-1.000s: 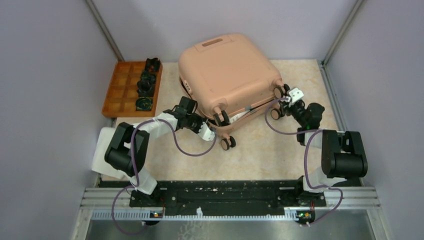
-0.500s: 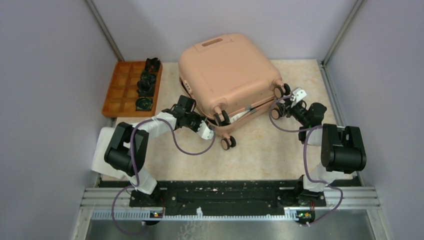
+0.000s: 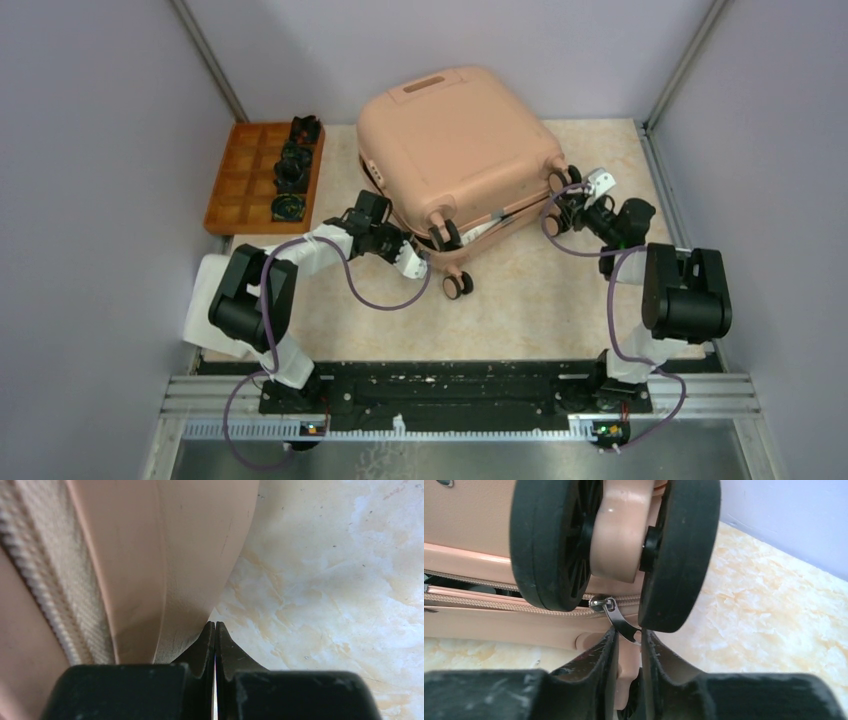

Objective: Pack the luggage
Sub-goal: Zip the luggage at the center of the board.

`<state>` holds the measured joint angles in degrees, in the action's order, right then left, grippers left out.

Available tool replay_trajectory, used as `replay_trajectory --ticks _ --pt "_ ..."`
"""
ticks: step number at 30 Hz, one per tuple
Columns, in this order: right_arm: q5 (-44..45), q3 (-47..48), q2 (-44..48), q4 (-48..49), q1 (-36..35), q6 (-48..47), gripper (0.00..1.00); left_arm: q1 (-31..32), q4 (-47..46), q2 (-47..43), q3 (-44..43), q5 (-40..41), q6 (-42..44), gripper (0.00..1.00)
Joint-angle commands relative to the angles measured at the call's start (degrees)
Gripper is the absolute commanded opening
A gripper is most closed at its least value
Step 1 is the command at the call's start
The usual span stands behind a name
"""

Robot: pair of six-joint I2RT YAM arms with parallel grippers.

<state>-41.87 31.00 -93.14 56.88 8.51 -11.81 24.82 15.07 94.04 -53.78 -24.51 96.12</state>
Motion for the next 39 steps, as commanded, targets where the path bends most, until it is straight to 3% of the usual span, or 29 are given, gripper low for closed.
replay_trajectory --ticks 1,8,15,23,24,26,28,32,35,39 --pt "-2.83 4.11 -1.55 -0.84 0.54 0.05 0.19 0.25 -9.04 -0.92 -2.44 -3.50 1.66 0.00" --pt "-6.67 4.78 -0.72 -2.36 0.58 0.23 0.00 0.47 -10.79 1.20 -2.86 -4.03 1.71 0.00" --pt "-7.35 1.92 2.47 1.43 -0.03 2.21 0.00 1.39 -13.06 4.80 -4.76 -4.51 0.49 0.00" --pt "-0.78 2.21 4.32 -4.66 -0.95 -1.94 0.00 2.29 -13.28 5.68 -6.34 -3.55 -0.82 0.00" --pt "2.47 2.51 4.61 -6.89 -0.95 -3.15 0.06 2.33 -12.92 5.44 -6.34 -2.96 -0.92 0.00" --pt "8.53 0.82 5.15 -3.39 -0.63 -0.67 0.41 2.30 -12.33 5.07 -6.28 -2.36 -1.16 0.00" --pt "12.34 -0.15 4.81 1.26 -0.62 -0.59 0.55 2.24 -11.70 4.74 -6.19 -1.96 -0.98 0.00" --pt "11.19 5.07 2.44 -5.67 -0.34 -1.19 0.58 2.21 -11.30 3.99 -6.12 -2.46 -0.88 0.00" --pt "7.37 10.93 -0.53 -13.44 -0.34 -3.53 0.48 2.24 -11.20 3.95 -6.40 -2.30 -1.01 0.00" --pt "1.57 16.04 -3.80 -18.66 -0.25 -6.55 0.44 2.23 -10.83 3.79 -6.68 -1.96 -1.38 0.00"
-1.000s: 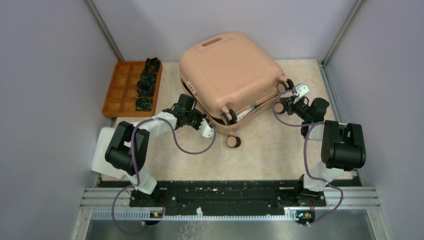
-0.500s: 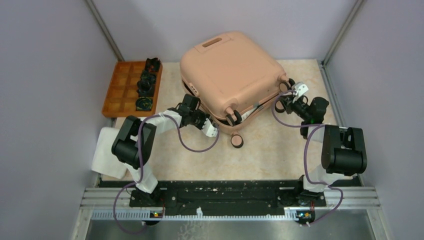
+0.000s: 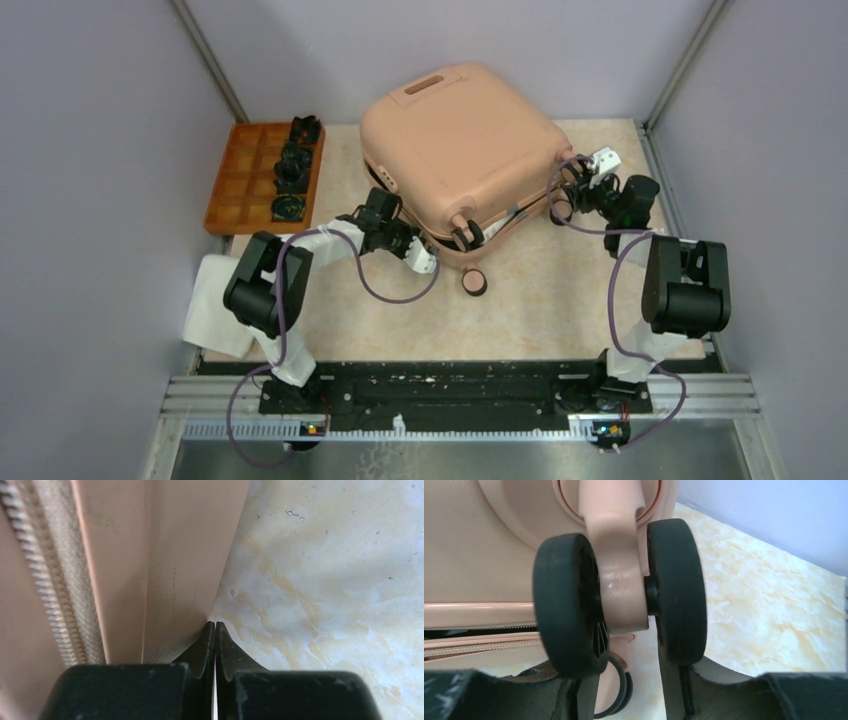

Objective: Pack the luggage
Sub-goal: Zip the luggage at the center of the board.

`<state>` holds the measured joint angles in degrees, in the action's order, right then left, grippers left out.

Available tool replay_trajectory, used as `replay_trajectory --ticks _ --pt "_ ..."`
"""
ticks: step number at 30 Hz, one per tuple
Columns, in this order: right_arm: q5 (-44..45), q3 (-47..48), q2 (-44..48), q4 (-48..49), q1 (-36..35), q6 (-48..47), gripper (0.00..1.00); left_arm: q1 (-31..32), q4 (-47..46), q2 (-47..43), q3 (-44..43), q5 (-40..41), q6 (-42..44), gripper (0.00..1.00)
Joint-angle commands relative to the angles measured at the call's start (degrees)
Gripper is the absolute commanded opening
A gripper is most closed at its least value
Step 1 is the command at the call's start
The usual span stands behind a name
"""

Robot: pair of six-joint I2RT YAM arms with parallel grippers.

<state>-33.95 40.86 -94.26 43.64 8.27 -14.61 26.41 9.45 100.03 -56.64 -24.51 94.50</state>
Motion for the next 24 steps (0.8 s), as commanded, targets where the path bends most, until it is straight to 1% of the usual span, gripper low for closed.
replay_trajectory --ticks 1,3,7,8,12,14,18,19,22,23,24 --pt "-7.95 7.83 -3.55 -7.79 0.03 -4.94 0.42 0.59 -5.23 -2.28 -3.83 -1.93 0.20 0.00" --pt "-10.65 10.33 -4.60 -12.41 0.06 -7.75 0.41 0.59 -5.14 -2.40 -3.96 -1.94 0.10 0.00" --pt "-13.57 12.14 -5.34 -15.64 1.06 -9.01 0.45 0.42 -5.05 -2.51 -3.93 -1.37 0.23 0.00" --pt "-14.30 12.97 -5.67 -18.14 1.08 -9.92 0.45 0.32 -5.10 -2.47 -3.92 -1.29 0.29 0.00" --pt "-17.66 16.76 -7.28 -25.01 1.31 -13.28 0.44 0.07 -5.08 -2.48 -3.87 -1.22 0.49 0.00" --pt "-19.27 18.38 -8.10 -28.06 1.31 -15.19 0.41 0.11 -4.92 -2.63 -3.83 -1.34 0.59 0.00" --pt "-20.83 18.56 -8.18 -28.78 1.06 -16.29 0.24 0.04 -4.96 -2.64 -4.12 -0.96 0.49 0.00" --pt "-20.49 18.34 -8.10 -28.41 0.92 -16.45 0.23 -0.02 -4.90 -2.65 -4.29 -0.90 0.23 0.00" --pt "-18.22 16.82 -7.43 -25.40 0.47 -16.21 0.22 -0.18 -4.07 -2.80 -4.78 -0.70 -0.04 0.00" --pt "-16.88 15.92 -7.09 -23.51 0.31 -15.75 0.26 -0.21 -3.89 -2.94 -4.79 -0.49 0.00 0.00" --pt "-15.82 14.73 -6.67 -20.84 0.26 -14.96 0.32 -0.22 -3.72 -2.92 -4.79 -0.53 0.11 0.00"
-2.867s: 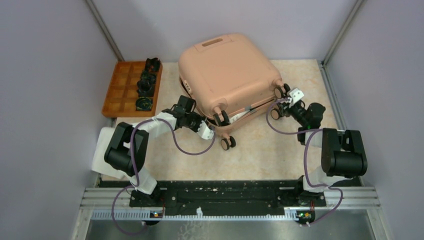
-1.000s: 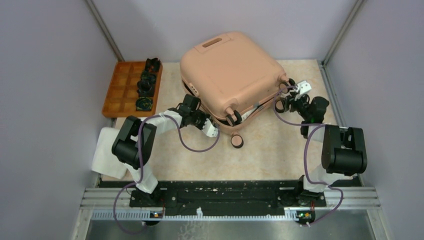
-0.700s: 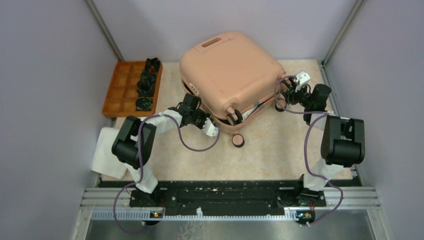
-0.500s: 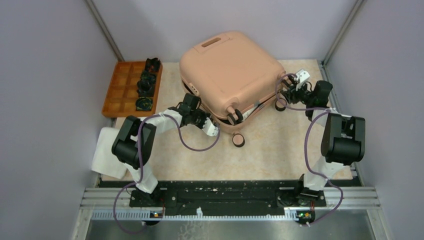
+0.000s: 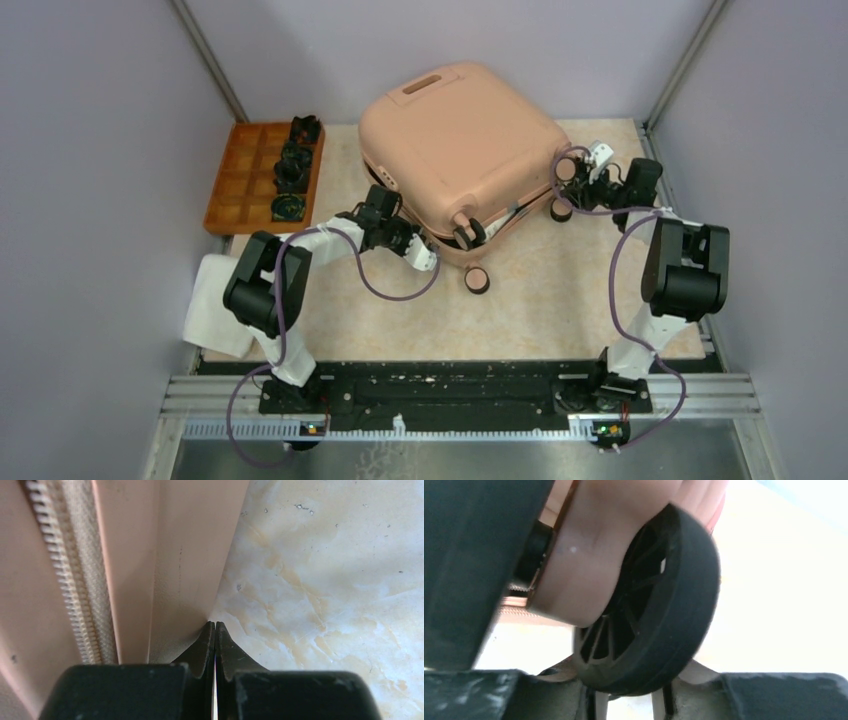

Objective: Pack the luggage
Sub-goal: Zip the luggage at the center of the board.

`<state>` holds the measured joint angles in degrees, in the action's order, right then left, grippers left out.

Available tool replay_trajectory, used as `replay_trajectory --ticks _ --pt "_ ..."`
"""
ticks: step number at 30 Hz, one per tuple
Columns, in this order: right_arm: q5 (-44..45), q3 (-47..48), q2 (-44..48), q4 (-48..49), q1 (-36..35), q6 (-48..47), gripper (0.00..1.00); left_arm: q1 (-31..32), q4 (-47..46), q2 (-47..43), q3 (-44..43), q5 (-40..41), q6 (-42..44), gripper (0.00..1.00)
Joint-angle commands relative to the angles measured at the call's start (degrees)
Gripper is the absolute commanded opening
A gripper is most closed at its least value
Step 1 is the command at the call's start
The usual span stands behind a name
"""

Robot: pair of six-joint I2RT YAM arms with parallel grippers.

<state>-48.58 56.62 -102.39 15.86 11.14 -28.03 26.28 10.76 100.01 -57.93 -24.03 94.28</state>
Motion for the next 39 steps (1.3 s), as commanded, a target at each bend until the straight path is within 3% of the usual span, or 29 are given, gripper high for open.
replay_trajectory --ticks 1,3,6,8,12,18,25,39 --pt "-0.60 -2.01 1.63 9.70 -2.61 -0.46 0.40 -0.19 -4.76 -3.02 -3.50 -0.94 0.33 0.00" --pt "-1.18 -2.35 1.20 12.30 -2.61 0.21 0.47 -0.25 -4.34 -3.16 -3.57 -0.80 0.36 0.00" --pt "-4.29 0.93 -1.01 9.25 -2.96 -0.34 0.46 -0.27 -3.98 -3.24 -3.59 -0.79 0.55 0.00" --pt "-5.61 2.94 -2.26 6.91 -3.57 -1.07 0.34 -0.28 -3.95 -3.25 -3.79 -0.78 0.56 0.00" --pt "-5.16 2.82 -2.59 8.15 -5.00 -1.35 0.00 -0.33 -3.43 -3.27 -4.19 -0.25 0.23 0.00" --pt "-1.21 -5.60 2.27 18.92 -5.59 1.11 0.00 -0.53 -2.61 -3.85 -3.61 0.03 0.59 0.00" --pt "2.31 -11.60 6.76 23.59 -5.91 0.22 0.00 -0.53 -1.92 -4.50 -2.95 -0.29 0.73 0.00" --pt "6.81 -10.94 11.20 13.98 -9.33 -7.19 0.00 1.48 -3.32 -0.87 -3.81 -3.61 1.13 0.00"
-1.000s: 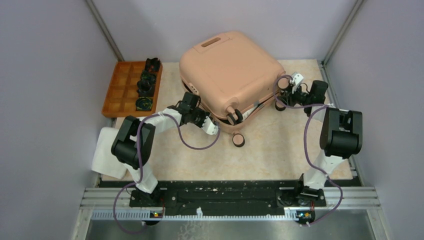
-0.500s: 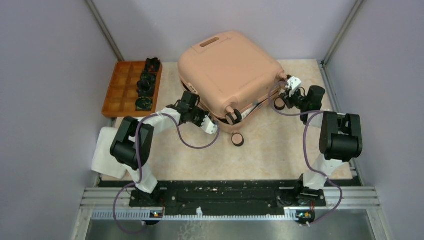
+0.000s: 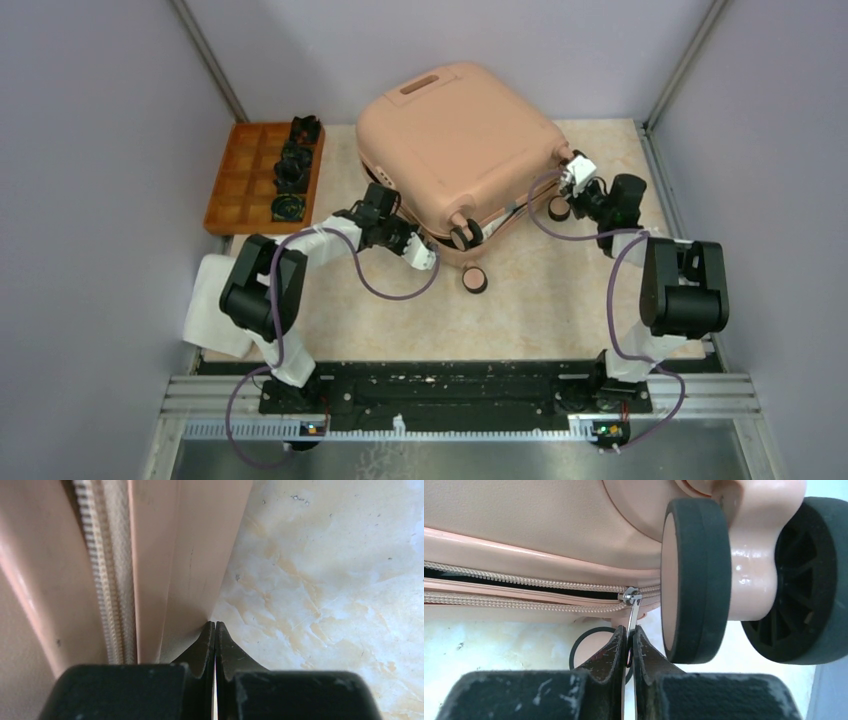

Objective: Pack the luggage
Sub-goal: Zip the luggage at the center of the board.

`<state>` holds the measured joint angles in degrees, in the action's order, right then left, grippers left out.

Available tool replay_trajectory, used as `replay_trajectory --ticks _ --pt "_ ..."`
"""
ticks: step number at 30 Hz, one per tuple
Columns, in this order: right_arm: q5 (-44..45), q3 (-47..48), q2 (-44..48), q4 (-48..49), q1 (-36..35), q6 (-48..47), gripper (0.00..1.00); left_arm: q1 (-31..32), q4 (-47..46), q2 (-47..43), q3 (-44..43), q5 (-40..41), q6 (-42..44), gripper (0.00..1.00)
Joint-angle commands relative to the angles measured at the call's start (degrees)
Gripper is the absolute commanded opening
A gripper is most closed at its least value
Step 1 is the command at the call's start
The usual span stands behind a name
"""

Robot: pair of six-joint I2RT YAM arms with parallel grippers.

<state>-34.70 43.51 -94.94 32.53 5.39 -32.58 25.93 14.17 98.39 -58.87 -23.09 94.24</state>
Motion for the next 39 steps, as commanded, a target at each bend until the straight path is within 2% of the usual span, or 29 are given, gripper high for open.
replay_trajectory --ticks 1,7,23,39 --pt "-6.95 2.64 3.75 -4.05 -3.96 -3.06 0.00 2.03 -6.81 1.48 -3.56 -4.35 0.94 0.00" --pt "-9.33 2.14 4.53 -3.88 -5.03 -0.20 0.00 2.68 -8.18 5.26 -7.47 -3.82 -0.17 0.00" --pt "-5.14 -2.68 12.47 -10.96 -19.59 1.03 0.00 3.42 -11.48 6.26 -8.63 -3.31 -3.09 0.00" --pt "-1.21 -12.46 21.17 -3.47 -32.03 12.05 0.00 3.42 -12.94 6.19 -8.05 -4.46 -4.03 0.00"
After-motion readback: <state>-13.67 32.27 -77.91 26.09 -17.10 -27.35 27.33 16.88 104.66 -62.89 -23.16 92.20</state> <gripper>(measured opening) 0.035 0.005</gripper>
